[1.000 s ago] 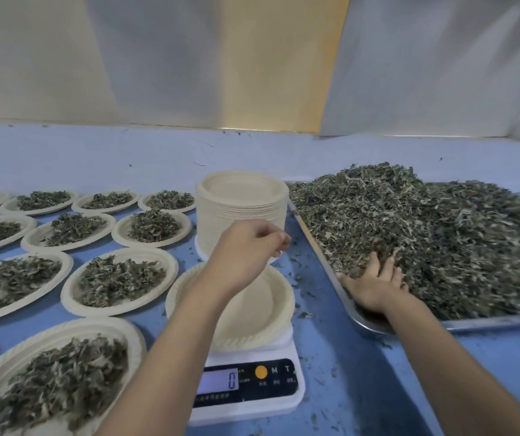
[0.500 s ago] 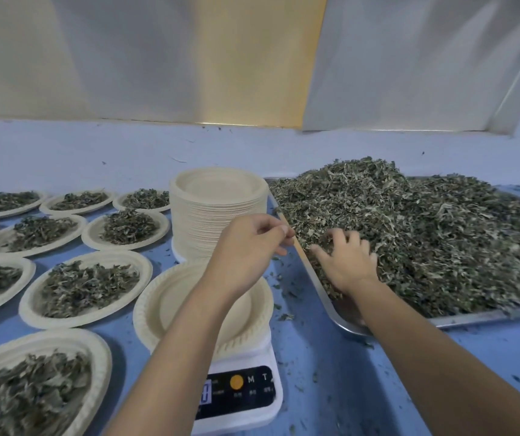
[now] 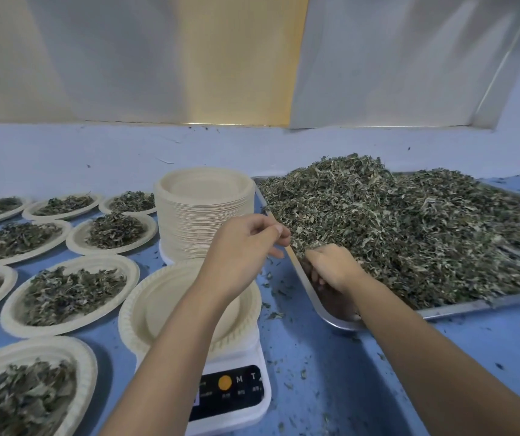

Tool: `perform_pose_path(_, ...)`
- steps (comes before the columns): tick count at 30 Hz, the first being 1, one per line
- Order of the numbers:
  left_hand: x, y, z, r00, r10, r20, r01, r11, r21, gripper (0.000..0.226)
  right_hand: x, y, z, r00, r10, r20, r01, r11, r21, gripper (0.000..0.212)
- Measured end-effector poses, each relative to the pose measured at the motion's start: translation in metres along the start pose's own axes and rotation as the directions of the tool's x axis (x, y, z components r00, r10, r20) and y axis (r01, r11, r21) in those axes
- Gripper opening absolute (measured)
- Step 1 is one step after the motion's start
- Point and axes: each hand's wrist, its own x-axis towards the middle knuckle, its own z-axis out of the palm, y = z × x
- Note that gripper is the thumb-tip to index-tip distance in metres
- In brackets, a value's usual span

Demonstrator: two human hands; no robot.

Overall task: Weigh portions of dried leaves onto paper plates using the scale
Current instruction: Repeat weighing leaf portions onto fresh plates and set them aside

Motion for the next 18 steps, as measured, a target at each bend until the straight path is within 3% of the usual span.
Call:
perform_pose_path(5,0.001,-0.002,-0.004,1.0,-0.013,-0.007,0.013,1.0,-0.01,0.023,0.008,0.001,0.005,0.995,-0.049,-0.087,0.037,0.99,-0.134,0.028)
perform_pose_path(9,0.001,0.0,-0.005,0.999,-0.031,-0.013,0.03,0.999,-0.045,0.022,0.007,0.0,0.002,0.906,-0.131,-0.402,0.011,0.958,-0.286,0.02)
perform_pose_path(10,0.001,0.001,-0.005,0.999,-0.032,-0.014,0.032,0.998,-0.055,0.022,0.009,0.001,0.003,0.906,-0.15,-0.395,0.005,0.938,-0.346,0.026)
perform_pose_path(13,0.0,0.001,-0.005,0.999,-0.037,-0.014,0.036,0.996,-0.077,0.021,0.013,0.007,0.012,0.987,-0.071,-0.146,-0.008,0.875,-0.484,0.058)
perform_pose_path(15,0.0,0.001,-0.006,0.999,-0.042,-0.017,0.041,0.996,-0.082,0.021,0.016,0.01,0.02,1.0,-0.008,0.008,0.011,0.87,-0.492,0.057)
perform_pose_path(18,0.0,0.0,-0.007,0.999,-0.047,-0.026,0.044,0.995,-0.086,0.021,0.021,0.011,0.022,0.997,-0.035,0.074,0.063,0.899,-0.432,0.056)
